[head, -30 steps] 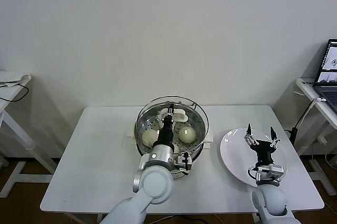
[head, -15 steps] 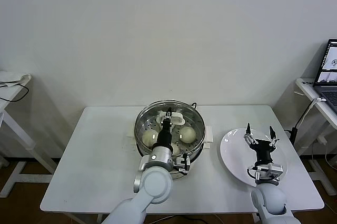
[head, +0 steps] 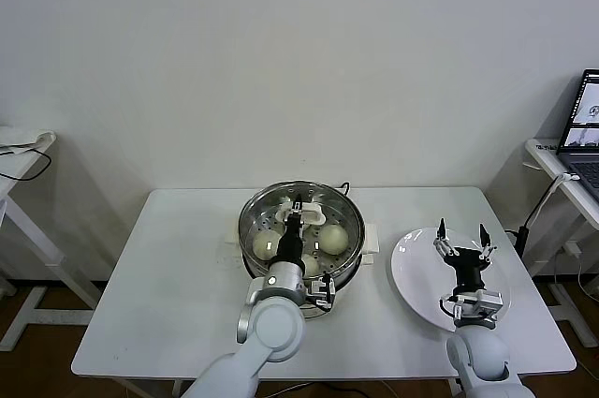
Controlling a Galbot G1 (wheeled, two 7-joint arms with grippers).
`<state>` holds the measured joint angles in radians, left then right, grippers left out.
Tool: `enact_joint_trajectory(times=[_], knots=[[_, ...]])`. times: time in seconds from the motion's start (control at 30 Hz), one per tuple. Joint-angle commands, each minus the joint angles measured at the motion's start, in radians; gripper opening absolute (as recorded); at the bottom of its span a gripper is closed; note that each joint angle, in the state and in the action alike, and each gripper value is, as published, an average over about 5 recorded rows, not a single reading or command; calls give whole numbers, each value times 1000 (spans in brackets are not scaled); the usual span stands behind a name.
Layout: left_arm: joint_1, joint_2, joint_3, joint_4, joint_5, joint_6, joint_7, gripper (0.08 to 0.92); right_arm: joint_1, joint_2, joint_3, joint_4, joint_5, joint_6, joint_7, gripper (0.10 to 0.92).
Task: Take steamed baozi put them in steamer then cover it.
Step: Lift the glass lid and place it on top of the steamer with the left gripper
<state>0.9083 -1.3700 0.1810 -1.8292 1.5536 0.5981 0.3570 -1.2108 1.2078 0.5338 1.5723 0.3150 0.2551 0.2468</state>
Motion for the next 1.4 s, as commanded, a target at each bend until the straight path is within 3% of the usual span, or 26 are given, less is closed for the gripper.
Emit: enact_joint_trajectory(times=[0.03, 0.73, 1.07, 1.4], knots=[[3, -4, -1, 5, 2, -3, -3, 194, 2, 3, 0, -3, -5, 3, -1, 823], [22, -13, -13, 3, -12, -12, -6, 202, 0, 2, 0, -4, -17, 9, -4, 823], [36, -3, -16, -52, -35, -2, -9, 467, -2, 4, -4, 0, -21, 9, -4, 823], [93, 52, -35, -174, -72, 3, -6, 750, 3, 6, -7, 9, -20, 5, -2, 823]])
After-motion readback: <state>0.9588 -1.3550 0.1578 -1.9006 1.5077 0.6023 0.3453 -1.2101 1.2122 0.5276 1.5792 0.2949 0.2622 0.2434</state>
